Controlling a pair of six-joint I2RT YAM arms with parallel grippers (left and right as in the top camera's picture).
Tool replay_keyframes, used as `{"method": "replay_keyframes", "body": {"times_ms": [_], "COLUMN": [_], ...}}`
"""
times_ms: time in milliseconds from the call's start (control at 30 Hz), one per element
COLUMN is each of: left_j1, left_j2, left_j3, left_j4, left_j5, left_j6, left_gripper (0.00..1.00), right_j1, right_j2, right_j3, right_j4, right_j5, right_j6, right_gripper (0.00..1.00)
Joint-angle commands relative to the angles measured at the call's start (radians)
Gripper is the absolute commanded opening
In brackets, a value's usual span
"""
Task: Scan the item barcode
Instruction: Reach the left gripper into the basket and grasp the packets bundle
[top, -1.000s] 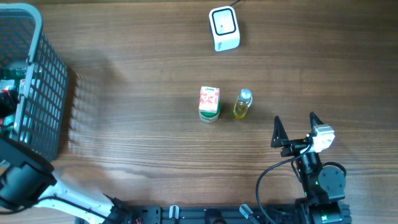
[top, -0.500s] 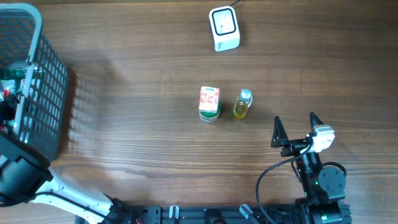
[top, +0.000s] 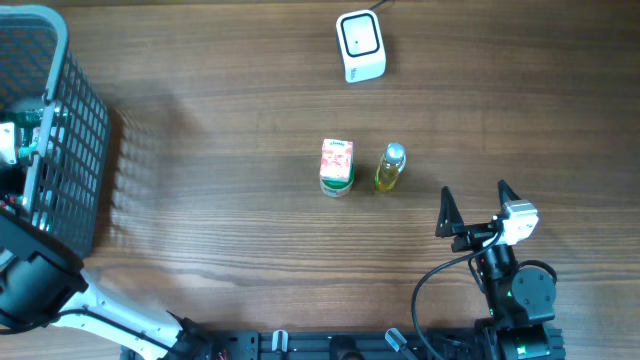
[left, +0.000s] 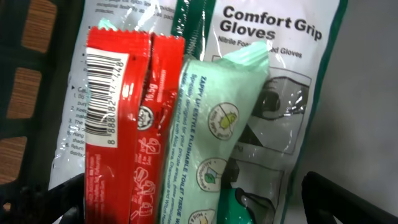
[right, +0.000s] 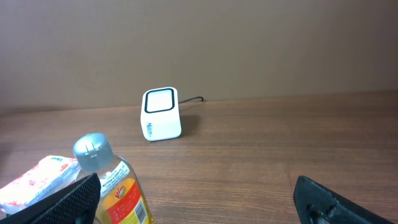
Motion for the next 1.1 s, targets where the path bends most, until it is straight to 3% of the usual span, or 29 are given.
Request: {"method": "replay_keyframes", "body": {"times_ms": [0,100,267,433,467,500,533,700,800,933,1067], "left_j1": [-0.004,0.001,0.03,0.03,0.03,0.03,0.03,0.027,0.027,0.019,-0.1], "left_j2": [0.012,0.042,0.077,0.06,0.043,0.024,-0.005,-0.205,-0.363,-0.551,-0.724], "left_j3": [0.0,-0.021,-0.023,-0.02,-0.019,-0.014,-0.003,0.019,0.019,0.019,0.019], "left_j4": [-0.021,-0.016,0.006,0.074,0.086,0.09,0.093,0.123,0.127,0.145,0.168], "left_j5": [0.001,-0.002,-0.002,0.075,0.102,0.124,0.146,0.216,0.216,0.216,0.173], "left_j6": [0.033,0.03,0.03,-0.126,-0.177,-0.217,-0.272,-0.391,-0.396,-0.54,-0.554], "left_gripper": [1.0,1.0,0.67,0.54,0.36,0.1,0.04,0.04,0.04,0.04,0.04], "right_j1": [-0.004,-0.004,-0.004,-0.004,-0.004,-0.004,-0.004,-0.004,-0.004,-0.004,-0.004], "right_j2": [-0.004,-0.004,-0.004,-0.004,-0.004,-0.004,-0.004,-0.004,-0.004,-0.004,-0.004], "right_j3": [0.0,0.0,0.0,0.0,0.0,0.0,0.0,0.0,0.0,0.0,0.0], "right_j4": [0.003,0.003,0.003,0.003,0.003,0.003,0.003,0.003,0.003,0.003,0.003], "right_j5": [-0.01,-0.009,-0.01,-0.01,-0.009,-0.01,-0.009,-0.009,-0.009,-0.01,-0.009], "right_j6": [-0.018,-0.018,-0.018,-0.018,-0.018,-0.018,-0.018,-0.018,-0.018,-0.018,-0.018], "right_gripper": [1.0,1.0,1.0,1.0,1.0,1.0,1.0,1.0,1.0,1.0,1.0]}}
